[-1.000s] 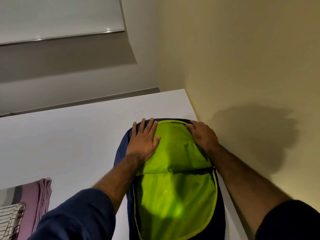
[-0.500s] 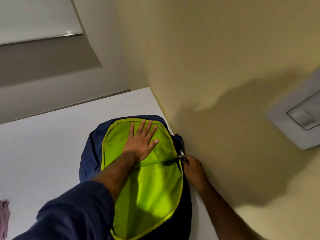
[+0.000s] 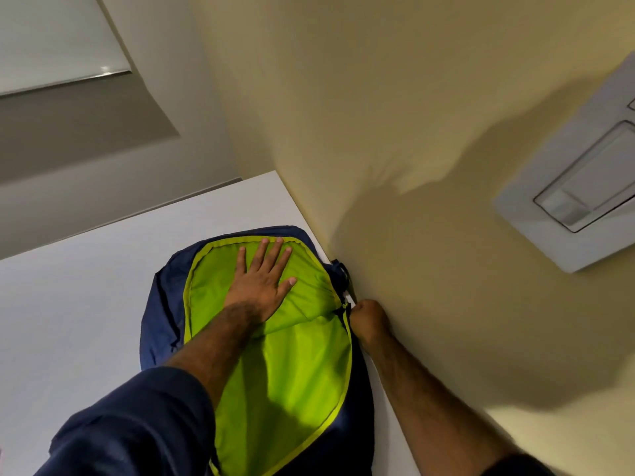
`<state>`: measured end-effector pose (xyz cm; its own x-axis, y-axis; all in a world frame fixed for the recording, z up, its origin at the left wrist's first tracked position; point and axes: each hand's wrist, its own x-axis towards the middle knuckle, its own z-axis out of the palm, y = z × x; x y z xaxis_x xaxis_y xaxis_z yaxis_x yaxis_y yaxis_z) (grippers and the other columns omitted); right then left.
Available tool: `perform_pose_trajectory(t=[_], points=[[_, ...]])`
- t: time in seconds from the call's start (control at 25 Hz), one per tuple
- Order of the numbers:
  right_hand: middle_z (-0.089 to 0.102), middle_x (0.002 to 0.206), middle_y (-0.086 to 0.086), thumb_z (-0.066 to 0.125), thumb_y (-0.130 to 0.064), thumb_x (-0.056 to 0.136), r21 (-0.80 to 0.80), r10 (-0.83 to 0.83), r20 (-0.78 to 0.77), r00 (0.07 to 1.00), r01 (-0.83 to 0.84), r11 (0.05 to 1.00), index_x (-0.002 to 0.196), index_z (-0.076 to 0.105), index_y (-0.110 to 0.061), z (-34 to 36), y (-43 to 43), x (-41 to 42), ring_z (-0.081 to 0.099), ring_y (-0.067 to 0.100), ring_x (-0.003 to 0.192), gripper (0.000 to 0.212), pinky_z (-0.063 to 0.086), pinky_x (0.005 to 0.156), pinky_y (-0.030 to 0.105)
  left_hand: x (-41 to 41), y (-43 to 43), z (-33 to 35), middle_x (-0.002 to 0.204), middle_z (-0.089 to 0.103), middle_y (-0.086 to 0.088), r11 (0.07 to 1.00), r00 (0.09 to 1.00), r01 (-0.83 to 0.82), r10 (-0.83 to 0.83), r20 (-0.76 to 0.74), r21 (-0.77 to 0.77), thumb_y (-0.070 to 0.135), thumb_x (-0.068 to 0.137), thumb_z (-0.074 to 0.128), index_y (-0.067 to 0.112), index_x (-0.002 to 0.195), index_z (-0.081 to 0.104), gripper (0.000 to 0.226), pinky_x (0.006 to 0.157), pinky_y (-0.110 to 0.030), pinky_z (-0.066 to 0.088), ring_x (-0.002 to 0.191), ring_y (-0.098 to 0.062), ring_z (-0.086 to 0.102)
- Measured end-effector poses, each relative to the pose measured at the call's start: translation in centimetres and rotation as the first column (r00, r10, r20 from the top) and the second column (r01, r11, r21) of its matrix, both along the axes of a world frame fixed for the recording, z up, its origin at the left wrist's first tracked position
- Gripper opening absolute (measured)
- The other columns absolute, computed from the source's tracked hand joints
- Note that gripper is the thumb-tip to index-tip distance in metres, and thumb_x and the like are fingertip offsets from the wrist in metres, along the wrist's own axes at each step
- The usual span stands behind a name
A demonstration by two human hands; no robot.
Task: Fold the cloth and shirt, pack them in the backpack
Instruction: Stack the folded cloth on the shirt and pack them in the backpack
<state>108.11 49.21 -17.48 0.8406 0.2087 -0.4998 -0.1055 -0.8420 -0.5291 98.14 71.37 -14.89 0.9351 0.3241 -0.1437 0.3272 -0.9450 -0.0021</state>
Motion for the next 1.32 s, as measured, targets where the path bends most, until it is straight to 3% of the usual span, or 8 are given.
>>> perform_pose_trajectory(t=[0.2,0.28,0.4,0.6,0.88,1.0,1.16,1.32], points=[[0.07,0.114,0.024,0.057,-0.018,0.098,-0.077,0.085,0.043,0.995,-0.082,0.994,0.107,0.071,0.004,0.1,0.5,-0.3,0.066,0.04,0.106,0.027,0.049,0.081,0.039,3.2,-5.3,2.5,0.172,0.004,-0.003,0.962,0.942,0.272,-0.261,0.21,-0.028,0.049,0.099,0.054,0.03,0.162,0.021,0.074,0.121,-0.061,-0.012,0.158,-0.028,-0.004],[0.071,0.111,0.023,0.055,-0.022,0.101,-0.071,0.107,0.068,0.992,-0.102,0.992,0.106,0.072,0.001,0.5,0.2,-0.8,0.067,0.04,0.104,0.03,0.048,0.079,0.038,5.0,-8.0,2.7,0.171,0.018,0.0,0.884,0.883,0.465,-0.467,0.059,0.043,0.046,0.098,0.056,0.029,0.151,0.047,0.057,0.119,-0.061,-0.017,0.159,-0.026,0.0],[0.072,0.104,0.023,0.056,-0.021,0.099,-0.009,0.144,0.053,0.988,-0.144,0.99,0.097,0.073,0.0,0.7,-0.5,-0.4,0.068,0.038,0.097,0.028,0.043,0.072,0.035,6.0,-8.4,2.4,0.163,0.036,0.005,0.893,0.895,0.447,-0.446,-0.03,0.059,0.041,0.098,0.055,0.026,0.132,0.066,0.039,0.118,-0.065,-0.018,0.159,-0.026,0.004],[0.071,0.104,0.022,0.056,-0.018,0.096,0.023,0.192,0.044,0.98,-0.194,0.981,0.09,0.07,-0.007,0.6,-0.3,0.4,0.066,0.031,0.091,0.018,0.046,0.074,0.037,4.2,-6.5,2.4,0.147,0.055,0.006,0.872,0.865,0.485,-0.467,0.182,-0.068,0.025,0.089,0.064,0.025,0.106,0.073,0.019,0.115,-0.056,-0.024,0.154,-0.031,0.024],[0.067,0.125,0.02,0.053,-0.022,0.101,-0.031,0.149,0.068,0.986,-0.147,0.989,0.12,0.066,-0.003,1.7,3.6,1.6,0.063,0.036,0.117,0.029,0.049,0.092,0.038,2.4,-4.9,6.1,0.16,0.04,0.008,0.875,0.874,0.458,-0.41,0.261,-0.158,0.026,0.097,0.06,0.027,0.109,0.067,0.013,0.123,-0.065,0.001,0.158,-0.024,0.007],[0.063,0.13,0.02,0.047,-0.018,0.104,0.012,0.011,0.183,0.983,-0.013,1.0,0.128,0.06,-0.006,2.9,4.3,0.1,0.059,0.038,0.12,0.03,0.046,0.094,0.04,0.1,-2.2,4.7,0.172,0.008,0.003,0.966,0.934,0.206,-0.146,0.327,-0.158,0.034,0.104,0.051,0.03,0.148,0.044,0.046,0.126,-0.059,0.004,0.158,-0.02,-0.007],[0.053,0.144,0.014,0.034,-0.03,0.107,0.095,0.118,0.672,0.731,-0.243,0.965,0.139,0.053,-0.011,4.4,4.8,-4.9,0.049,0.032,0.134,0.042,0.043,0.107,0.045,-6.1,1.7,1.7,0.171,-0.01,0.001,0.969,0.942,-0.224,0.242,0.234,-0.1,0.058,0.106,0.018,0.025,0.164,0.006,0.068,0.127,-0.051,-0.002,0.157,-0.021,-0.014],[0.018,0.167,0.011,0.012,-0.062,0.103,-0.294,0.617,0.634,0.467,-0.593,0.75,0.158,0.028,-0.019,2.8,6.1,-7.1,0.013,0.032,0.155,0.071,0.015,0.122,0.058,-9.8,2.3,0.3,0.172,-0.002,-0.004,0.945,0.922,-0.323,0.325,0.211,-0.044,0.063,0.104,0.011,0.018,0.164,0.011,0.075,0.128,-0.05,0.002,0.159,-0.022,-0.007]])
